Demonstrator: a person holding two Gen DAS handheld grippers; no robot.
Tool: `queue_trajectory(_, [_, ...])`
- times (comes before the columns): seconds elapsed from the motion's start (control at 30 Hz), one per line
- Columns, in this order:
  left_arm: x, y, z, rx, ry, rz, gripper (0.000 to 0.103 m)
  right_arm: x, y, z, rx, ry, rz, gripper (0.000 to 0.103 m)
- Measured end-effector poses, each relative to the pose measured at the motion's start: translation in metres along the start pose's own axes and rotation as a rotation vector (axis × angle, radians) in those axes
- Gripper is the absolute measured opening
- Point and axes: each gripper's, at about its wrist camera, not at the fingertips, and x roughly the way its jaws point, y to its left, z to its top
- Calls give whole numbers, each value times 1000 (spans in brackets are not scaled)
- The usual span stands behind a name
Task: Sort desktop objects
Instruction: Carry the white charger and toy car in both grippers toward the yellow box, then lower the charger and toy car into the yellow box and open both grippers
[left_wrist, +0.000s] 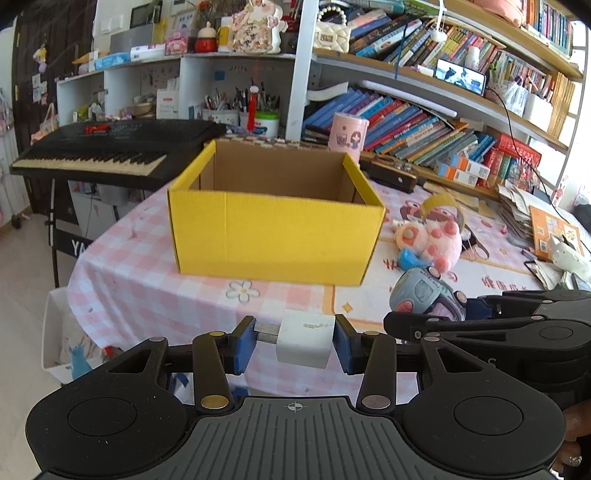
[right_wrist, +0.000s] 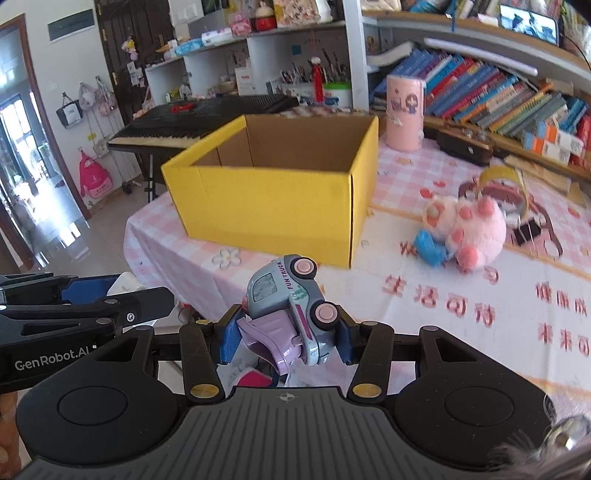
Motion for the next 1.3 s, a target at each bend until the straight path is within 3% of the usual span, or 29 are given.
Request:
queue_trajectory(0.57, [16,5,75,-15,-162,25,43,16,-19,83,-62,-137,72,47])
queue_trajectory(0.8, [37,7,106,-25,-211,51,43,45,-31,116,-130,-144,107,47])
queue_trajectory(1.3, [123,25,152,-13,-106,146,43,153,-46,163,-361,10,132,47])
